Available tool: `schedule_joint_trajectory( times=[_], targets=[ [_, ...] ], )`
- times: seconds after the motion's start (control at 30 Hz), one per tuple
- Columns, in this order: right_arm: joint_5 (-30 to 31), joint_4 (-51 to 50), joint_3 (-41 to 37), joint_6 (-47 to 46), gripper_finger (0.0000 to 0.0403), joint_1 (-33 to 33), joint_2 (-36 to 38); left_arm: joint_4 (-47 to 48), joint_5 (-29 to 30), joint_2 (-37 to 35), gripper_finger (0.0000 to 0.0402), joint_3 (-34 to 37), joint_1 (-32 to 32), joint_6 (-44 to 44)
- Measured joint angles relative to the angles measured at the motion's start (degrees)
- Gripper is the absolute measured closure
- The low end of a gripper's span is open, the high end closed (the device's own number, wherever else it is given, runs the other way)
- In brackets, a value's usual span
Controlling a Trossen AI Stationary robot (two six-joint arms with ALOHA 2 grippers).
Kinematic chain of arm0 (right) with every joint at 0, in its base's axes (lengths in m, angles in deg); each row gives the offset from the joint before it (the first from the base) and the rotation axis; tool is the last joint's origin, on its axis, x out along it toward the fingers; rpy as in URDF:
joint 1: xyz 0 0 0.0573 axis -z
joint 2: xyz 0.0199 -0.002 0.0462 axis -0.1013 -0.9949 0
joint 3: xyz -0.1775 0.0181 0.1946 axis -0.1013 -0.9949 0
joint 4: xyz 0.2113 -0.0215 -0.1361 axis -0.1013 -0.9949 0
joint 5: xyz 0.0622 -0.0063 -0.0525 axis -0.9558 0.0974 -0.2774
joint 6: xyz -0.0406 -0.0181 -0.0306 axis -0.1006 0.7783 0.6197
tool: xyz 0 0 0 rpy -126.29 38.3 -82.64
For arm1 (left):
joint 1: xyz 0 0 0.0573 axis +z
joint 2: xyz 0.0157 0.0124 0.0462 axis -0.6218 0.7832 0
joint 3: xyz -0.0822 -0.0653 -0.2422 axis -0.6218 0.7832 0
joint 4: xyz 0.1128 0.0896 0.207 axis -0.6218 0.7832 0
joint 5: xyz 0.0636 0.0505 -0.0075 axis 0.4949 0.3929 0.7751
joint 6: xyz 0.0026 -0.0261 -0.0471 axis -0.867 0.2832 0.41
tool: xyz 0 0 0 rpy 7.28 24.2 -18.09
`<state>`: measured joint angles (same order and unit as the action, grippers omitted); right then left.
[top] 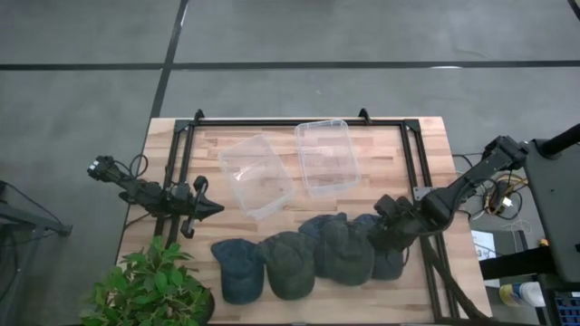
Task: Pick & Place hat
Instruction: Put the left dark green cap into the right transparent bin
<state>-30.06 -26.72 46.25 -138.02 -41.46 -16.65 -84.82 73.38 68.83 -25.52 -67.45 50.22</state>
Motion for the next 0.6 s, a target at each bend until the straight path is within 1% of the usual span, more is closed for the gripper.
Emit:
schedule_joint_trajectory(
  times=[0.17, 0.3, 0.43, 0.6],
  targets=[
    [-0.31, -0.02, -2.94, 1.57, 0.0151, 1.33, 0.37, 0.00, 0.02, 0.00, 0.0401, 0.01, 0.00, 0.00],
    [-0.64, 2.36, -2.98, 5.64, 0.0154, 1.71, 0.42, 0.00, 0.00, 0.00, 0.0401, 0.00, 0.01, -0.01],
    [-2.95, 5.86, -2.92, 7.75, 0.0160, 2.15, 0.83, 0.00, 0.01, 0.00, 0.0401, 0.01, 0.01, 0.00],
    [-5.15, 6.49, -2.89, 9.26, 0.0166, 2.17, 0.27, 0.00, 0.01, -0.01, 0.0401, 0.00, -0.01, -0.01]
  ],
)
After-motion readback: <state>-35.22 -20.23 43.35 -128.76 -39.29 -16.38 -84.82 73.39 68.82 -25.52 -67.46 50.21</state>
